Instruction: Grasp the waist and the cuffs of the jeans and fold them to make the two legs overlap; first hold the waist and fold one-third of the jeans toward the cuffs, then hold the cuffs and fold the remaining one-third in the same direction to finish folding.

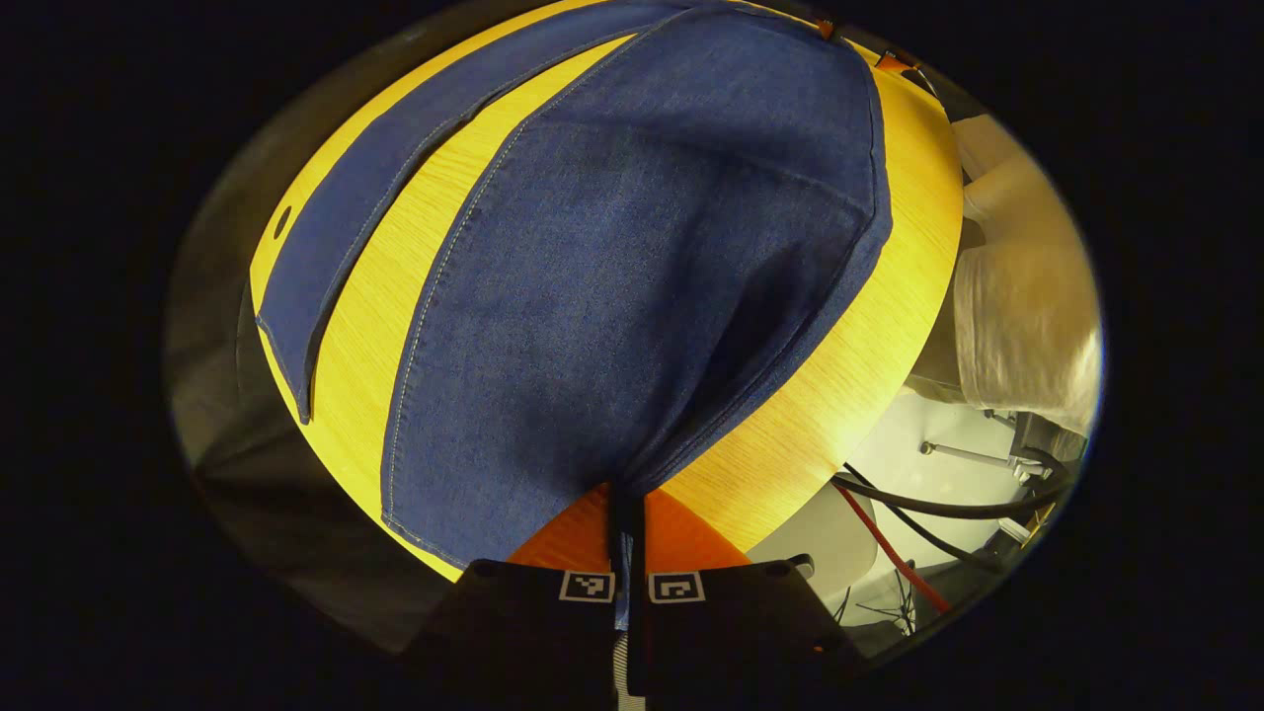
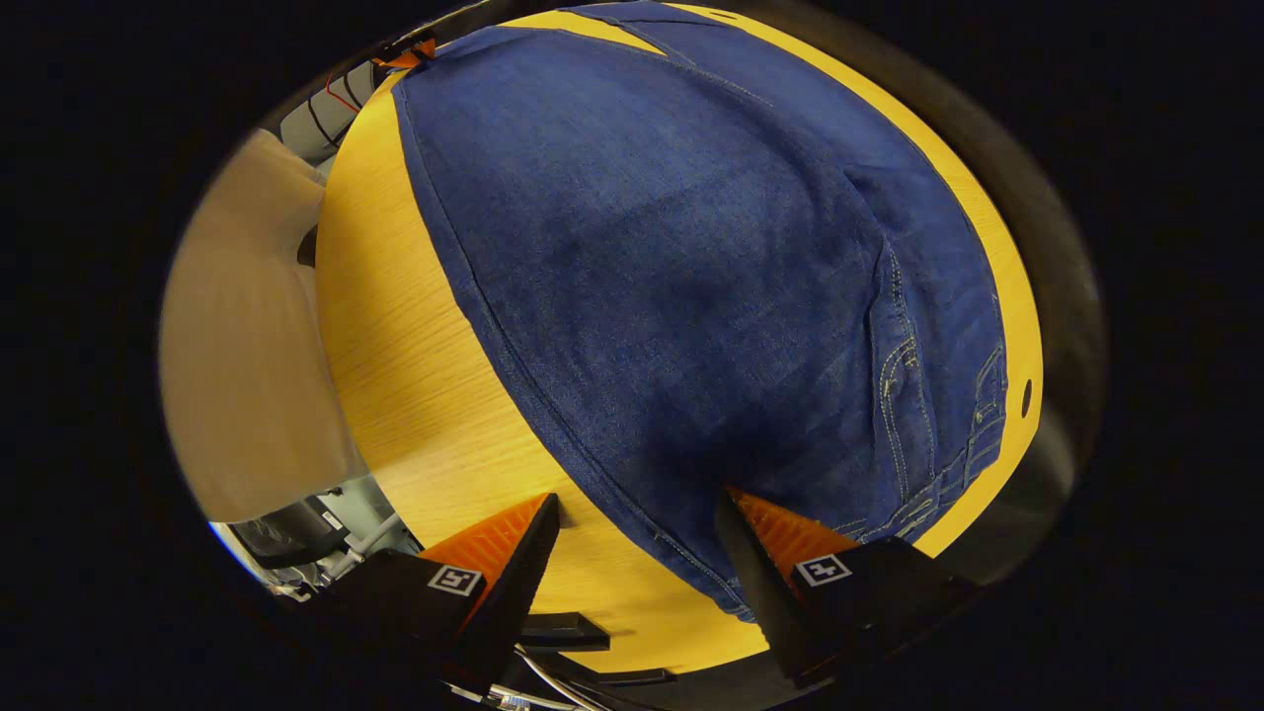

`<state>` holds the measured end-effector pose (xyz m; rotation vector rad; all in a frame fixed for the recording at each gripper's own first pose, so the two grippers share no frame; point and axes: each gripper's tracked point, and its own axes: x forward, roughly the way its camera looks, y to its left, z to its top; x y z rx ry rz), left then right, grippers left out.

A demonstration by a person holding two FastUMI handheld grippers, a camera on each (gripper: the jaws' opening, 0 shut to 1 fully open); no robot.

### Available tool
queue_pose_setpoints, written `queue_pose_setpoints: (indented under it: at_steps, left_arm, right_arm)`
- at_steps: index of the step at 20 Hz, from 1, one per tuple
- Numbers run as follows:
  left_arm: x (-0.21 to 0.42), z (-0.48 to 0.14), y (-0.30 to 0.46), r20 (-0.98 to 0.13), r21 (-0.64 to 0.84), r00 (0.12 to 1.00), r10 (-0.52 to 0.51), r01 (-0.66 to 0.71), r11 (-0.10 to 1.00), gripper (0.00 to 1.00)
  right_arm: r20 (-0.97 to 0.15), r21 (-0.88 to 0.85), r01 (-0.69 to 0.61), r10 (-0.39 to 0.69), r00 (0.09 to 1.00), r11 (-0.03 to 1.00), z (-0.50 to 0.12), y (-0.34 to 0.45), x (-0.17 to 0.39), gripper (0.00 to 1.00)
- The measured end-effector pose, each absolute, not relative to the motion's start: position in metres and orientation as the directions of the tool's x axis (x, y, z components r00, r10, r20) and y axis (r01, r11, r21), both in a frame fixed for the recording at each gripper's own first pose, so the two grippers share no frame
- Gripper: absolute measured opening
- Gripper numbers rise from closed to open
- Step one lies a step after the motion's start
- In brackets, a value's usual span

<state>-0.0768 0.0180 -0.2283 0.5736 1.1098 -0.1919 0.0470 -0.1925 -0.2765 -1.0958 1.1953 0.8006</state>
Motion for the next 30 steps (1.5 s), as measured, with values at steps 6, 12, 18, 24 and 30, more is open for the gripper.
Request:
queue_pose_setpoints:
  at_steps: [6,12,18,24,30]
  left_arm:
    - [-0.077,-0.229,0.018,-0.890,0.335,0.436,0.137,0.418,0.844,0.00]
    - [-0.079,-0.228,0.018,-0.902,0.318,0.416,0.114,0.462,0.828,0.00]
    - [-0.094,-0.220,0.020,-0.951,0.253,0.296,0.090,0.576,0.777,0.00]
    - [-0.083,-0.174,0.041,-0.958,0.252,0.268,0.106,0.603,0.757,0.00]
    - [-0.040,-0.106,0.071,-0.934,0.338,0.311,0.179,0.600,0.725,0.00]
  right_arm:
    - [-0.971,-0.240,-0.919,-0.072,0.229,0.312,-0.274,-0.191,0.054,0.76]
    - [-0.950,-0.311,-0.906,-0.098,0.295,0.286,-0.270,-0.185,0.049,0.04]
    - [-0.968,-0.250,-0.875,-0.107,0.226,0.415,-0.238,-0.161,0.023,0.07]
    - [-0.950,-0.252,-0.735,-0.016,0.311,0.629,-0.160,-0.142,0.065,0.07]
    - [-0.910,-0.275,-0.637,0.019,0.414,0.720,-0.110,-0.136,0.116,0.04]
